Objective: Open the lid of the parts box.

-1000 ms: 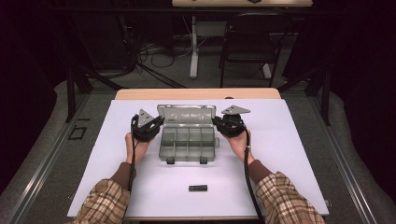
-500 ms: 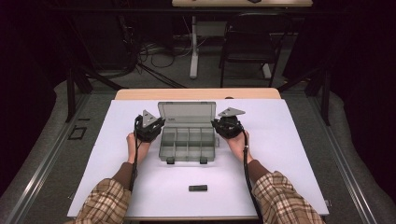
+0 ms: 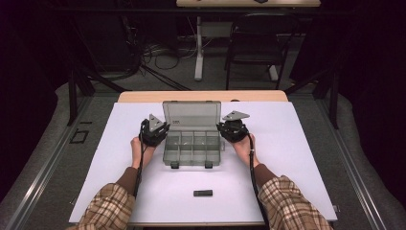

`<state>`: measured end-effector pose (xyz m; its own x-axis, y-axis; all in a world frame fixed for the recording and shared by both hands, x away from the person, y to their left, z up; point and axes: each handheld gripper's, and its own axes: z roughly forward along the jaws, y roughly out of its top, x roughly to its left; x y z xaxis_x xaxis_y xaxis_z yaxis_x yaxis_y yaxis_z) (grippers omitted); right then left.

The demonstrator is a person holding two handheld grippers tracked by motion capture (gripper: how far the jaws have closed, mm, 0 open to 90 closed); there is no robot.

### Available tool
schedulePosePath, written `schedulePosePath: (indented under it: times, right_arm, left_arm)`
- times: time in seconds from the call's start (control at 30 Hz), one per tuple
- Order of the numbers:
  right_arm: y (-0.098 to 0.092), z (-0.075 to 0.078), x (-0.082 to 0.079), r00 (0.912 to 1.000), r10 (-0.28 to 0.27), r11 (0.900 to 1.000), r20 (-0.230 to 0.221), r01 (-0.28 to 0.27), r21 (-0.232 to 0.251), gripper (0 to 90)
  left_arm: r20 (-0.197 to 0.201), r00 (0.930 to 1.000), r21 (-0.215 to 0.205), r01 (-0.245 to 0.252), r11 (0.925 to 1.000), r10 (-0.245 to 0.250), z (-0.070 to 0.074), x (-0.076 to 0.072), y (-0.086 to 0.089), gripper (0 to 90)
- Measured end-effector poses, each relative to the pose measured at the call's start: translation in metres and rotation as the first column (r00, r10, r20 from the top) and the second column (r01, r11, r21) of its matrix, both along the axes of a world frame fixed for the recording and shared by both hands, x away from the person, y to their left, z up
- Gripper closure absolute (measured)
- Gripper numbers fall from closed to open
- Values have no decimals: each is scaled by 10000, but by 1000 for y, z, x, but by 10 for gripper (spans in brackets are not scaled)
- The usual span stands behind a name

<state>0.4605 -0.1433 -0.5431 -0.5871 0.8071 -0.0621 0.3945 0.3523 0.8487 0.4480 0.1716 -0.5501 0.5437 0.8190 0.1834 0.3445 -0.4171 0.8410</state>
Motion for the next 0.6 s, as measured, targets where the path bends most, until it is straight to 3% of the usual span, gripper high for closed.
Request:
schedulePosePath:
  times: [0.1, 0.43, 0.6]
  right_arm:
    - [2, 1, -1, 9999, 31, 9995, 127, -27, -308, 807]
    - [2, -1, 1, 9999, -59, 9996, 129, 62, -260, 793]
    - [3, 0, 2, 9997, -212, 9993, 149, 216, -302, 741]
  left_arm:
    - [29, 10000, 49, 29, 10000, -29, 0, 0, 0, 798]
    - [192, 9998, 162, -76, 9998, 73, -1, 0, -1, 776]
    - [300, 9993, 241, -234, 9994, 227, -1, 0, 0, 727]
